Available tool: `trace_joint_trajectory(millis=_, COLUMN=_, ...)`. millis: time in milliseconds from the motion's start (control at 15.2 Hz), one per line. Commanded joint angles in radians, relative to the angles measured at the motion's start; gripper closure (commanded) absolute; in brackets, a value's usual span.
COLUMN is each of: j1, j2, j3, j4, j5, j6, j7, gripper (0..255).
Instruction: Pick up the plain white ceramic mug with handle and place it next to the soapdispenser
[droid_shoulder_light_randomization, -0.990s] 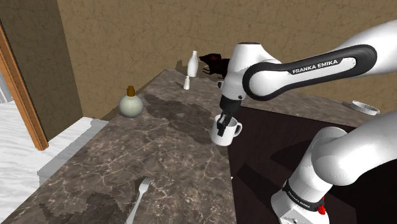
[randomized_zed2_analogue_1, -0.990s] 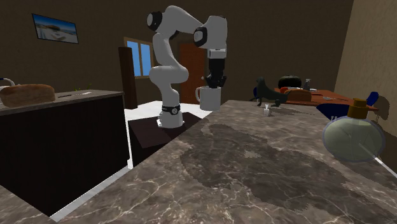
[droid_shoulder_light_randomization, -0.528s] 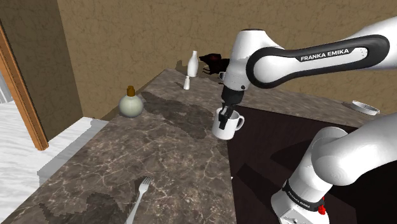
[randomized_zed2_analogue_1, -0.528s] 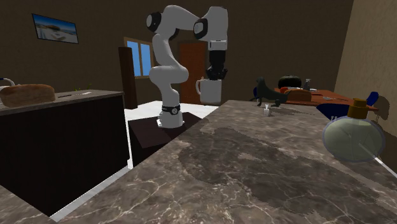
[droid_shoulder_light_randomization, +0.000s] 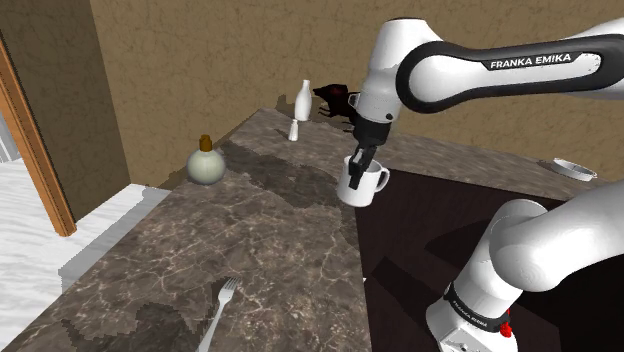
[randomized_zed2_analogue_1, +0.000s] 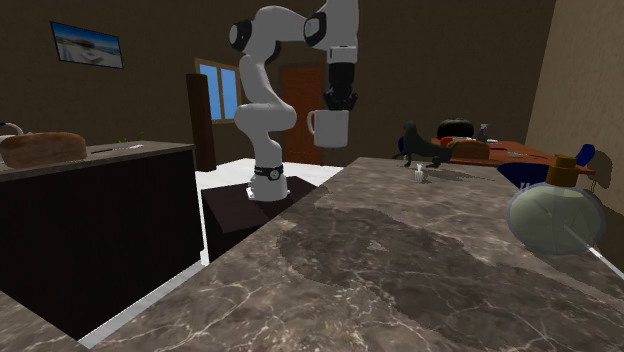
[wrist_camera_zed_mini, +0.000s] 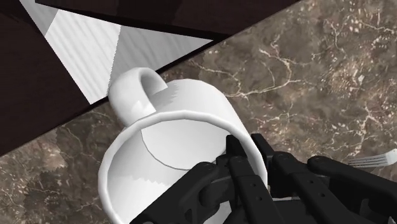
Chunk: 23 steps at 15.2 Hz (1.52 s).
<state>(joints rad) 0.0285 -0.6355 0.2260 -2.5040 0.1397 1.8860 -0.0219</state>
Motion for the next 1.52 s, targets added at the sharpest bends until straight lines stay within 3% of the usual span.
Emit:
trace_joint_trajectory(millis=0, j1=-0.001, j2=-0.003, j3=-0.003, j4=0.024, j5=-0.003, j6=-0.027, j7=0.0, gripper=255)
trace_joint_trajectory(millis=1122, j1=-0.011, j2=0.007, j3=-0.024, j4=0.249, j5=-0.022, j6=-0.243, j7=0.005, gripper=255)
trace_joint_trajectory(millis=1452, j1=-0.023, j2=0.207, j3=0.027, j4=0.407, j5=-0.036, j6=-0.198, j7=0.056, gripper=255)
